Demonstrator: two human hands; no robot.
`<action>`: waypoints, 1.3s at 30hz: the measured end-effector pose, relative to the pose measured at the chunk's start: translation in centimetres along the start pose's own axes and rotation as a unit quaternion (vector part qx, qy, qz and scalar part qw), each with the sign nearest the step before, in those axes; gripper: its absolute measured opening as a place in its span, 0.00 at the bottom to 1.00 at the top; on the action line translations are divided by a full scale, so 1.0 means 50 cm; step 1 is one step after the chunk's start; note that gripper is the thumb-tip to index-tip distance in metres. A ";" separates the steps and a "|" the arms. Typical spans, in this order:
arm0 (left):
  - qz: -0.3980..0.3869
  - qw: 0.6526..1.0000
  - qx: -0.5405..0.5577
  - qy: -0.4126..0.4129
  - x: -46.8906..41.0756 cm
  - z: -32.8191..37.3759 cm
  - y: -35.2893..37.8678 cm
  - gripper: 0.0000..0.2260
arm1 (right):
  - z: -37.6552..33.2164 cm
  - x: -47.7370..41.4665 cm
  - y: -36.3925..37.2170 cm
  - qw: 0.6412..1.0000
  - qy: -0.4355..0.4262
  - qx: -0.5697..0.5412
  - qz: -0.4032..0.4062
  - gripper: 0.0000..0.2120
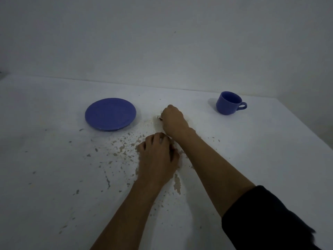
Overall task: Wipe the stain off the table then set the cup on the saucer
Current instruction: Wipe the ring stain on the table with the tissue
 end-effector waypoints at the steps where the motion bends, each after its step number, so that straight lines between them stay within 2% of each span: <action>1: 0.002 1.000 0.000 0.001 -0.001 0.000 0.000 0.09 | -0.003 -0.002 0.003 1.000 -0.018 0.004 -0.011 0.11; 5: 0.004 1.000 0.000 -0.004 -0.001 -0.003 0.000 0.09 | -0.002 0.030 -0.007 0.993 -0.102 -0.028 -0.058 0.16; 10: -0.001 1.000 0.017 0.008 0.002 -0.004 0.001 0.09 | 0.019 0.072 -0.016 0.984 -0.124 -0.076 -0.100 0.16; 13: 0.004 1.000 0.025 0.016 0.002 -0.002 -0.004 0.07 | 0.076 0.071 -0.045 0.976 -0.065 -0.191 -0.086 0.11; 15: -0.002 1.000 0.022 0.016 0.001 0.000 -0.003 0.07 | 0.142 0.062 -0.068 0.956 0.023 -0.290 -0.041 0.11; 17: -0.005 1.000 0.021 0.010 0.001 -0.002 0.000 0.06 | 0.202 0.053 -0.081 0.933 0.109 -0.342 0.004 0.10; 18: 0.000 1.000 0.021 0.010 0.000 -0.001 -0.002 0.06 | 0.221 0.046 -0.086 0.934 0.132 -0.331 0.025 0.10; 20: 0.009 1.000 0.022 0.008 0.000 0.000 -0.005 0.05 | 0.225 0.026 -0.089 0.960 0.132 -0.243 0.048 0.12; 22: 0.016 1.000 0.020 0.008 0.001 -0.001 -0.005 0.05 | 0.194 0.011 -0.068 0.980 0.112 -0.160 0.030 0.13; 27: 0.018 1.000 0.012 0.007 -0.001 -0.004 0.000 0.06 | 0.061 0.012 -0.018 0.998 -0.010 -0.055 0.000 0.16; 34: 0.005 0.999 0.044 -0.009 -0.004 -0.007 -0.002 0.06 | 0.023 0.067 -0.024 0.993 -0.091 -0.058 -0.041 0.16; 39: 0.020 0.993 0.111 -0.017 -0.001 -0.016 -0.010 0.04 | 0.014 0.112 -0.038 0.992 -0.089 -0.043 -0.076 0.14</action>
Point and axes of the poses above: each hand's wrist, its own x-axis away from the middle knuckle, its own y-axis out of the palm, z = x × y, the point moved 10 cm from there along -x, towards the middle knuckle, and after that the axes turned 4 degrees about -x, right-handed, at the moved point
